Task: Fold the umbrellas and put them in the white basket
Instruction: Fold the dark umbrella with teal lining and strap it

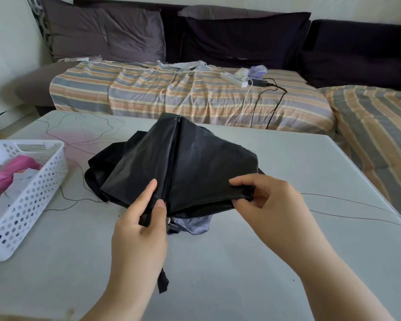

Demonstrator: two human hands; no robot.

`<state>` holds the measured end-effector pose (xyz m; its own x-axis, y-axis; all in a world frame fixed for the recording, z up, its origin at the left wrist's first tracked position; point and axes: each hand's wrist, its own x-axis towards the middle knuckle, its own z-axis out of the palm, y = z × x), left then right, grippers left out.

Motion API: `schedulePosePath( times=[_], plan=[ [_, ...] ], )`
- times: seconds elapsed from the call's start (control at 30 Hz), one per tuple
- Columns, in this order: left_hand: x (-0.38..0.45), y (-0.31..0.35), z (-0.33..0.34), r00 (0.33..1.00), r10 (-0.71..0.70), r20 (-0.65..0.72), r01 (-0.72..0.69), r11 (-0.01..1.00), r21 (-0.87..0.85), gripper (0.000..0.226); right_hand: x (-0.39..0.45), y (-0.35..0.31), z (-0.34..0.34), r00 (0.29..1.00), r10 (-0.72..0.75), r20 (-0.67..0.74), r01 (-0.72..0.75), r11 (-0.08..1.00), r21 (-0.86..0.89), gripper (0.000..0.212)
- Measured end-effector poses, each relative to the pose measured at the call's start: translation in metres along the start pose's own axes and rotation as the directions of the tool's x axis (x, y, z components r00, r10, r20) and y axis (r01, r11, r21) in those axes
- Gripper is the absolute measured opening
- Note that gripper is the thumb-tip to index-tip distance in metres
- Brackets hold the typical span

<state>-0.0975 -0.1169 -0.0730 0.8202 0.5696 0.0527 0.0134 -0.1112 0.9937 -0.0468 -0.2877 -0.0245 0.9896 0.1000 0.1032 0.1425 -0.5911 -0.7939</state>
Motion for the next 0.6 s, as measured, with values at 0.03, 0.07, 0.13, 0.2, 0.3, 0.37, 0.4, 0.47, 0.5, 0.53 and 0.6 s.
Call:
schedulePosePath(
  times=[0.03, 0.07, 0.13, 0.2, 0.3, 0.37, 0.4, 0.47, 0.5, 0.53, 0.6],
  plan=[
    [0.000, 0.001, 0.001, 1.000, -0.001, -0.012, 0.001, 1.000, -0.019, 0.040, 0.000, 0.000, 0.003, 0.999, 0.004, -0.036, -0.004, 1.000, 0.010, 0.028],
    [-0.001, 0.001, 0.001, 1.000, 0.001, -0.023, -0.002, 0.999, -0.036, 0.040, -0.001, -0.001, 0.006, 0.998, 0.016, -0.067, -0.014, 1.000, 0.017, 0.029],
    [-0.002, 0.003, 0.002, 0.999, 0.013, -0.038, -0.016, 0.998, -0.063, 0.040, -0.001, -0.001, 0.015, 0.994, 0.031, -0.108, -0.032, 0.999, -0.007, 0.032],
    [-0.004, 0.006, 0.004, 0.998, 0.020, -0.053, -0.024, 0.996, -0.086, 0.039, -0.001, 0.000, 0.021, 0.994, 0.017, -0.108, -0.019, 1.000, -0.022, 0.041],
    [-0.005, 0.011, 0.006, 0.998, -0.004, -0.070, -0.006, 0.990, -0.139, 0.037, -0.001, -0.001, 0.025, 0.992, -0.023, -0.124, 0.033, 0.996, 0.081, 0.055],
    [-0.003, 0.014, 0.006, 0.996, -0.038, -0.083, 0.020, 0.979, -0.202, 0.037, -0.006, -0.005, 0.026, 0.979, -0.087, -0.182, 0.115, 0.982, 0.151, 0.061],
    [-0.002, 0.015, 0.006, 0.994, -0.057, -0.092, 0.034, 0.971, -0.235, 0.036, -0.009, -0.007, 0.027, 0.969, -0.108, -0.221, 0.150, 0.972, 0.183, 0.063],
    [-0.001, 0.015, 0.006, 0.989, -0.092, -0.112, 0.056, 0.957, -0.286, 0.035, -0.013, -0.010, 0.031, 0.946, -0.123, -0.300, 0.203, 0.946, 0.254, 0.067],
    [-0.001, 0.014, 0.007, 0.987, -0.104, -0.119, 0.065, 0.952, -0.301, 0.035, -0.014, -0.011, 0.032, 0.934, -0.122, -0.335, 0.226, 0.929, 0.293, 0.069],
    [-0.001, 0.014, 0.007, 0.987, -0.112, -0.119, 0.071, 0.949, -0.307, 0.034, -0.014, -0.013, 0.032, 0.925, -0.111, -0.364, 0.242, 0.910, 0.336, 0.071],
    [-0.002, 0.014, 0.008, 0.987, -0.118, -0.111, 0.079, 0.949, -0.306, 0.035, -0.016, -0.019, 0.033, 0.920, -0.053, -0.389, 0.247, 0.847, 0.470, 0.071]
  ],
)
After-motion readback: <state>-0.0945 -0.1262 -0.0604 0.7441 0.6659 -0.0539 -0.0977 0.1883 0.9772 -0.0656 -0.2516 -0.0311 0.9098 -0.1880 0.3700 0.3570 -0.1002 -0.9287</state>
